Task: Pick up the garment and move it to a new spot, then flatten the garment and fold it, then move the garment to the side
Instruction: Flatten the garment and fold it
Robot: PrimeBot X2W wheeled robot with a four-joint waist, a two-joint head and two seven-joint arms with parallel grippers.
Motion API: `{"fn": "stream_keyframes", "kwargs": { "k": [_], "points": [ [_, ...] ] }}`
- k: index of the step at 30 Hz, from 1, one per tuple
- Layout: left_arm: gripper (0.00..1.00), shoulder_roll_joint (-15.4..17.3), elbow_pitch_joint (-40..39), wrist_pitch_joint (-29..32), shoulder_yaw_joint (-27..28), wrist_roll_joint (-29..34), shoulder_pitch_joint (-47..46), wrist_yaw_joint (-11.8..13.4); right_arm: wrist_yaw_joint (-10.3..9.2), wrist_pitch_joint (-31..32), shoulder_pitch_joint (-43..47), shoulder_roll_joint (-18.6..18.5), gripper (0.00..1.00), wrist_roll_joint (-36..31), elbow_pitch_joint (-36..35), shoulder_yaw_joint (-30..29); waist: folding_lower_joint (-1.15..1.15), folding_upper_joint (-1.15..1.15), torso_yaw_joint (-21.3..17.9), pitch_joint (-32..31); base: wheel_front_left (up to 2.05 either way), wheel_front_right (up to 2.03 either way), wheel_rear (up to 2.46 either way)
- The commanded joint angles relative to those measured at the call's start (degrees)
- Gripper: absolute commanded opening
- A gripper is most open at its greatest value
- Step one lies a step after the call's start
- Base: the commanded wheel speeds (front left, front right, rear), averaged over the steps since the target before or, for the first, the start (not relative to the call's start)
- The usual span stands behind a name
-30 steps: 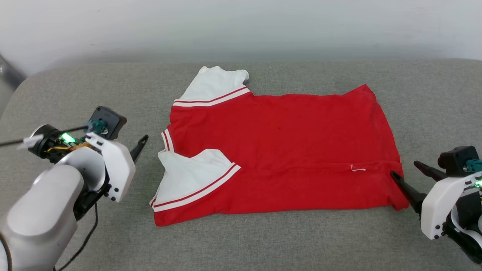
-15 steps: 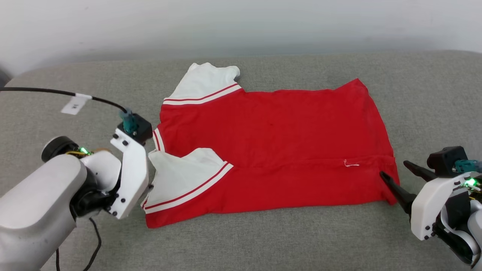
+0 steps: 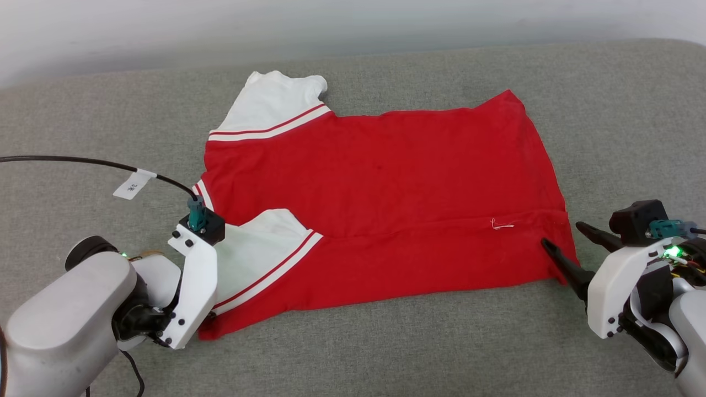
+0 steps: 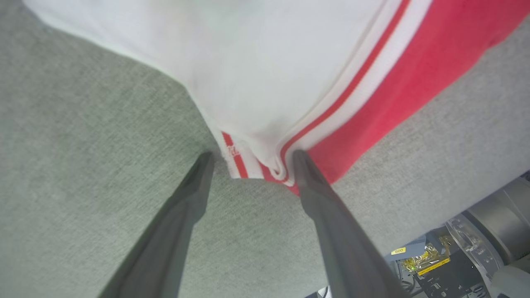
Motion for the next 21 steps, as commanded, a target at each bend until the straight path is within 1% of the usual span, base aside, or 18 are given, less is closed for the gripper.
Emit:
{"fn": "stream_keyframes", "kwargs": {
  "k": [1,5,6,7,11,14,17,21],
  "points": [
    [1.0,-0.74,1.06,-0.23,-0.91,0.04,1.39,0.0,-0.05,-0.15,-1.02,0.31,1.0,0.34,0.13,0.36,0.0,0.0,-0.33,0.45,0.0,0.0,0.0],
    [1.0,-2.01,2.9,-0.69,-2.66,0.16,2.3,-0.16,-0.05,0.4,-1.96,-0.27,1.0,0.62,0.21,1.13,0.0,0.0,-0.54,0.61,0.0,0.0,0.0],
    [0.57,-2.14,3.24,-0.79,-3.0,0.11,2.29,-0.17,-0.05,0.71,-2.42,-0.73,1.0,0.78,0.0,1.24,0.0,0.0,-0.52,0.51,0.0,0.0,0.0],
    [0.0,-2.24,3.44,-0.99,-3.34,0.18,2.22,-0.19,-0.05,1.13,-2.94,-1.32,1.0,0.9,-0.2,1.39,0.0,0.0,-0.46,0.34,0.0,0.0,0.0],
    [0.0,-1.86,2.76,-1.68,-4.14,-0.64,1.48,-0.11,-0.05,4.16,-5.13,-4.49,1.0,1.26,-1.64,3.16,0.0,0.0,0.08,-0.79,0.0,0.0,0.0],
    [0.0,-1.08,1.26,-2.16,-4.54,-1.32,0.41,-0.15,-0.05,8.85,-7.91,-7.82,1.0,2.6,-3.6,5.04,0.0,0.0,0.58,-1.57,0.0,0.0,0.0],
    [0.0,0.04,-0.42,-2.74,-4.88,-1.76,-0.76,-0.17,-0.05,15.59,-10.84,-11.19,1.0,5.19,-5.11,7.09,0.0,0.0,1.2,-1.86,0.0,0.0,0.0],
    [0.0,0.79,-2.72,-3.65,-4.77,-2.68,-2.26,-0.18,-0.05,26.46,-14.59,-15.85,1.0,9.05,-7.66,11.34,0.0,0.0,2.13,-1.57,0.0,0.0,0.0]
  ]
}}
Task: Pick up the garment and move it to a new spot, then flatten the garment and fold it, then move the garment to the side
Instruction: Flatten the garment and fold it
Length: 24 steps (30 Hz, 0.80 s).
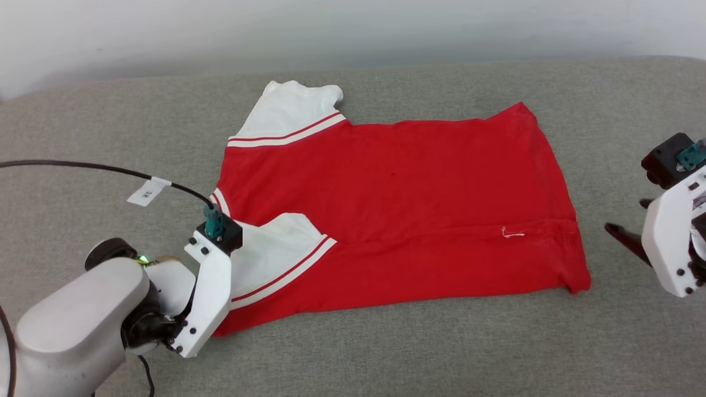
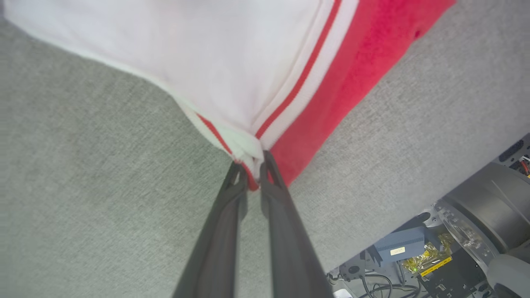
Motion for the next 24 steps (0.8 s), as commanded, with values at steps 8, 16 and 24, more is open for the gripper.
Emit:
{"fn": "stream_keyframes", "kwargs": {
  "k": [8,16,24],
  "points": [
    [0.0,0.65,-3.37,-1.37,-0.99,0.03,-3.87,0.15,-0.05,16.27,-4.9,-4.54,1.0,7.79,-1.73,6.17,0.0,0.0,2.56,2.86,0.0,0.0,0.0],
    [0.0,0.52,-4.69,-2.2,-2.16,-0.18,-6.1,0.15,-0.05,17.55,-3.76,0.0,1.0,9.38,2.33,6.92,0.0,0.0,4.06,5.69,0.0,0.0,0.0],
    [0.0,0.83,-3.55,-3.65,-3.79,-0.56,-7.3,0.15,-0.05,17.15,-0.08,3.07,1.0,10.38,5.82,11.52,0.0,0.0,4.72,7.37,0.0,0.0,0.0]
  ]
}}
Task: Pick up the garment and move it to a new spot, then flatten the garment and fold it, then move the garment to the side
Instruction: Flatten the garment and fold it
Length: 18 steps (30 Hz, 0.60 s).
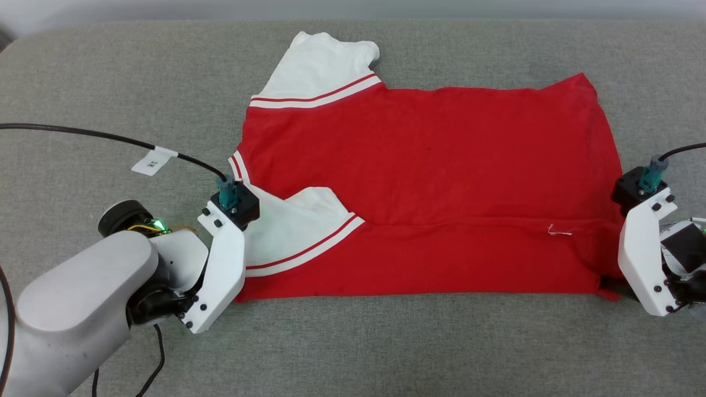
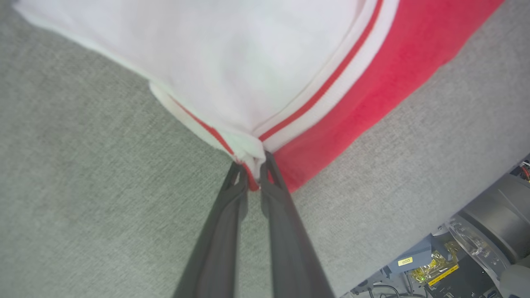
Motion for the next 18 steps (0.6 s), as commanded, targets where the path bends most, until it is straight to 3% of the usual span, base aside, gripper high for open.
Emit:
{"fn": "stream_keyframes", "kwargs": {
  "k": [1,2,3,4,12,18],
  "points": [
    [0.0,0.35,0.64,-0.13,-0.4,-0.19,-0.33,0.18,-0.04,0.1,3.06,1.74,1.0,0.27,1.16,2.73,0.0,0.0,-0.14,0.04,0.0,0.0,0.0],
    [0.0,0.46,0.91,-0.37,-0.59,-0.23,-0.25,0.18,-0.04,-0.18,2.84,1.61,0.79,0.22,1.02,3.32,0.0,0.0,-0.29,-0.06,0.0,0.0,0.0],
    [0.0,0.56,1.24,-0.5,-0.73,-0.38,-0.07,0.18,-0.04,-0.75,2.49,1.52,0.11,0.49,0.82,3.46,0.0,0.0,-0.49,-0.26,0.0,0.0,0.0],
    [0.0,0.67,1.67,-0.82,-0.83,-0.63,0.17,0.18,-0.04,-1.09,2.04,1.41,0.0,0.95,0.64,3.52,0.0,0.0,-0.7,-0.57,0.0,0.0,0.0],
    [0.0,1.22,3.6,-3.57,-1.41,-2.41,2.56,0.18,-0.05,-6.39,-0.29,-1.82,0.0,3.61,-3.07,4.47,0.0,0.0,-2.32,-5.79,0.0,0.0,0.0],
    [0.0,3.13,2.26,-4.38,-2.42,-4.21,5.57,0.17,-0.05,-9.03,2.95,-7.13,0.0,6.18,-8.31,6.55,0.0,0.0,-2.97,-10.02,0.0,0.0,0.0]
  ]
}}
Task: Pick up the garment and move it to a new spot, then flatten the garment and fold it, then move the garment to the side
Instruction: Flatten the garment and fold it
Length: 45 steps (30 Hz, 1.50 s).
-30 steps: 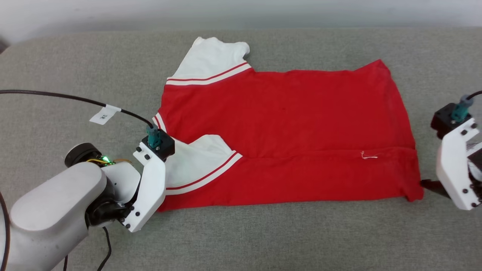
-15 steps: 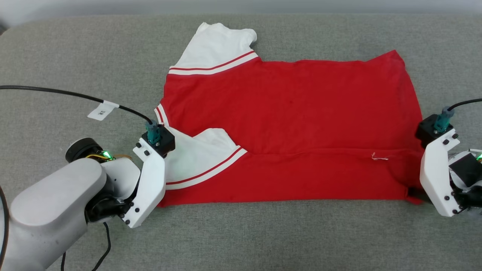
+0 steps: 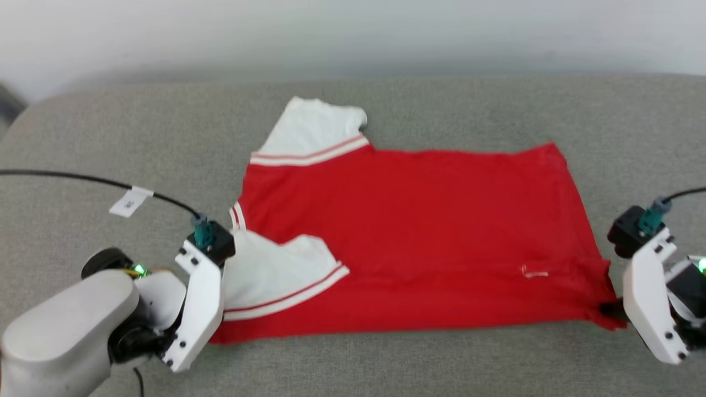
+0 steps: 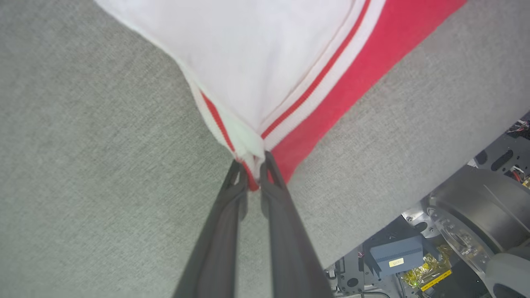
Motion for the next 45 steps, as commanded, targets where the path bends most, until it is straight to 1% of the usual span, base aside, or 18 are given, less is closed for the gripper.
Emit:
{"fn": "stream_keyframes", "kwargs": {
  "k": [1,4,7,9,12,16,17,18,19,22,24,27,31,34,38,40,44,45],
  "points": [
    [0.0,1.03,-0.5,0.03,-0.38,-0.4,1.33,0.17,-0.07,-0.35,1.05,-1.34,0.0,0.4,-0.97,0.28,0.0,0.0,-0.55,-1.66,0.0,0.0,0.0],
    [0.0,2.51,-2.4,0.45,-1.32,-1.37,3.39,0.17,-0.07,-0.85,3.63,-3.86,0.0,1.41,-2.88,0.95,0.0,0.0,-0.79,-2.57,0.0,0.0,0.0],
    [0.0,3.3,-3.93,0.69,-1.86,-1.95,5.55,0.69,-0.07,-0.83,5.84,-5.1,0.0,1.52,-3.69,1.85,0.0,0.0,-0.91,-2.86,0.0,0.0,0.0],
    [0.0,3.62,-4.31,0.75,-2.2,-2.14,6.74,1.24,-0.07,-0.81,7.04,-4.96,0.0,1.33,-3.3,2.27,0.0,0.0,-0.99,-2.77,0.0,0.0,0.0],
    [0.0,3.34,-4.25,0.52,-2.51,-2.24,7.97,2.02,-0.07,-1.11,7.95,-3.71,0.0,0.39,-1.81,2.7,0.0,0.0,-1.13,-2.47,0.0,0.0,0.0],
    [0.0,2.69,-3.11,-0.13,-2.72,-2.03,8.68,2.31,-0.07,-1.44,8.54,-1.84,0.0,-0.86,1.09,3.06,0.0,0.0,-1.02,-2.04,0.0,0.0,0.0],
    [0.64,2.56,-2.8,-0.47,-2.77,-1.33,8.51,2.34,-0.07,-1.68,8.62,-1.46,0.01,-1.15,1.88,3.06,0.0,0.0,-0.95,-2.01,0.0,0.0,0.0],
    [1.0,2.39,-2.48,-1.17,-2.62,-1.05,8.35,2.44,-0.08,-2.23,8.61,-1.12,0.82,-1.38,2.65,2.72,0.0,0.0,-0.86,-2.03,0.0,0.0,0.0],
    [1.0,2.25,-2.32,-1.89,-2.36,-0.96,8.21,2.41,-0.08,-3.16,8.61,-0.66,1.0,-1.54,3.29,2.22,0.0,0.0,-0.78,-2.16,0.0,0.0,0.0],
    [1.0,2.23,-2.81,-3.89,-1.07,-0.69,7.11,2.41,-0.07,-6.73,8.92,0.42,1.0,-1.91,4.62,0.48,0.0,0.0,-0.55,-3.09,0.0,0.0,0.0],
    [1.0,2.43,-2.99,-5.91,0.12,-0.15,5.84,2.56,-0.07,-10.41,9.04,0.74,1.0,-2.7,5.32,-1.25,0.0,0.0,-0.41,-3.9,0.0,0.0,0.0],
    [1.0,2.54,-3.21,-9.13,2.31,0.99,3.93,3.17,-0.07,-18.39,8.62,1.59,1.0,-5.66,6.27,-4.62,0.0,0.0,-0.49,-4.73,0.0,0.0,0.0],
    [1.0,2.04,-1.46,-16.38,5.14,5.5,0.46,4.47,-0.07,-30.46,8.9,4.39,1.0,-9.88,8.6,-11.54,0.0,0.0,-1.53,-4.74,0.0,0.0,0.0],
    [1.0,1.04,0.7,-20.96,6.84,8.68,-2.35,6.14,-0.06,-39.09,9.67,7.45,1.0,-14.56,9.89,-17.23,0.0,0.0,-2.84,-4.06,0.0,0.0,0.0],
    [1.0,-0.46,3.84,-24.27,8.51,11.87,-6.37,7.9,-0.07,-47.46,11.52,11.97,1.0,-19.46,9.67,-25.18,0.0,0.0,-5.03,-2.3,0.0,0.0,0.0],
    [1.0,-1.22,5.45,-24.53,9.36,12.31,-8.54,8.35,-0.06,-50.83,13.15,14.55,1.0,-21.52,8.8,-29.39,0.0,0.0,-6.1,-1.12,0.0,0.0,0.0],
    [1.0,-2.14,8.06,-23.52,10.7,12.79,-13.64,7.7,-0.08,-55.0,16.81,19.74,1.0,-26.01,5.06,-37.36,0.0,0.0,-8.33,1.89,0.0,0.0,0.0],
    [1.0,-2.14,8.06,-23.52,10.7,12.79,-13.64,7.7,-0.08,-55.0,16.81,19.74,1.0,-26.01,5.06,-37.36,0.0,0.0,-8.33,1.89,0.0,0.0,0.0]
  ]
}}
